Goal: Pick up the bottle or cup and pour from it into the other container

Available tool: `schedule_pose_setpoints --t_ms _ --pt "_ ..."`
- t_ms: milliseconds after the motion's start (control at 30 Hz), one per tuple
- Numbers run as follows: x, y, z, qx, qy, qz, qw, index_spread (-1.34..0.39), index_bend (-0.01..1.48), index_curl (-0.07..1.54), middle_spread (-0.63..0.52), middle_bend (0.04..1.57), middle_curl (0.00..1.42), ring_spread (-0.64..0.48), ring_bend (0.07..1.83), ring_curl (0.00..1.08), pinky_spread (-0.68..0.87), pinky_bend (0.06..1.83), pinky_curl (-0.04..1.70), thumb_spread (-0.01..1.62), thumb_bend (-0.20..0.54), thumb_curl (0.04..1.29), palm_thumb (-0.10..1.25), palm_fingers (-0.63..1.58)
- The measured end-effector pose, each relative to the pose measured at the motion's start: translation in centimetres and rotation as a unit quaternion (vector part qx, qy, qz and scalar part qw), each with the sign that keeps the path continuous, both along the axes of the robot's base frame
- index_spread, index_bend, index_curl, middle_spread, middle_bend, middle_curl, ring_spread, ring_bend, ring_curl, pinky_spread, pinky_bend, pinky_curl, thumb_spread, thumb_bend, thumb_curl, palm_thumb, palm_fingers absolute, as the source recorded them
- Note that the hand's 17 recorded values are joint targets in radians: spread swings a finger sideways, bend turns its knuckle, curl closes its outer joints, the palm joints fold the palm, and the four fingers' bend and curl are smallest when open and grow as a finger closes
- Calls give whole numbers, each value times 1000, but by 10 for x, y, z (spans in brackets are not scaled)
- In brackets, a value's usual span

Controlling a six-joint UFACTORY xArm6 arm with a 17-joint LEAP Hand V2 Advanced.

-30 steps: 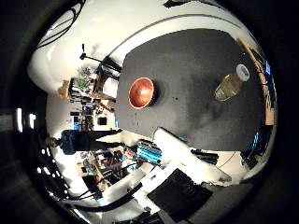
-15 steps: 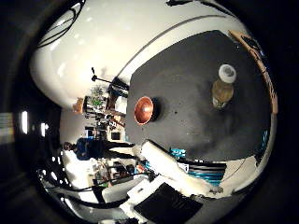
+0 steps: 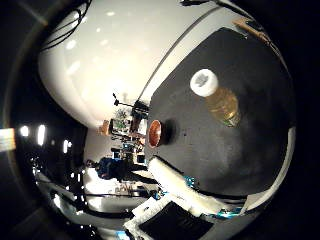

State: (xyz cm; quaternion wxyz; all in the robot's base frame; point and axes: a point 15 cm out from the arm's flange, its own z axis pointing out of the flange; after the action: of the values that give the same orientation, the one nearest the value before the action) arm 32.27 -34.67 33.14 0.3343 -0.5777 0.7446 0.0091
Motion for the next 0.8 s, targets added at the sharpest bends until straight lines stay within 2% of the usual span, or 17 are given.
schedule_pose_setpoints --t_ms 300,600,800 --pt "16 -18 -42 59 -47 -2 997 -262 156 270 3 236 340 125 398 260 442 800 11 940 -35 290 348 148" --pt "30 -18 -79 110 -74 -3 991 -243 159 272 0 248 343 100 430 258 424 820 -3 924 -31 296 338 171" --pt "32 -17 -94 128 -72 -4 989 -235 166 280 -2 257 345 93 445 251 418 825 -4 922 -31 299 350 190"
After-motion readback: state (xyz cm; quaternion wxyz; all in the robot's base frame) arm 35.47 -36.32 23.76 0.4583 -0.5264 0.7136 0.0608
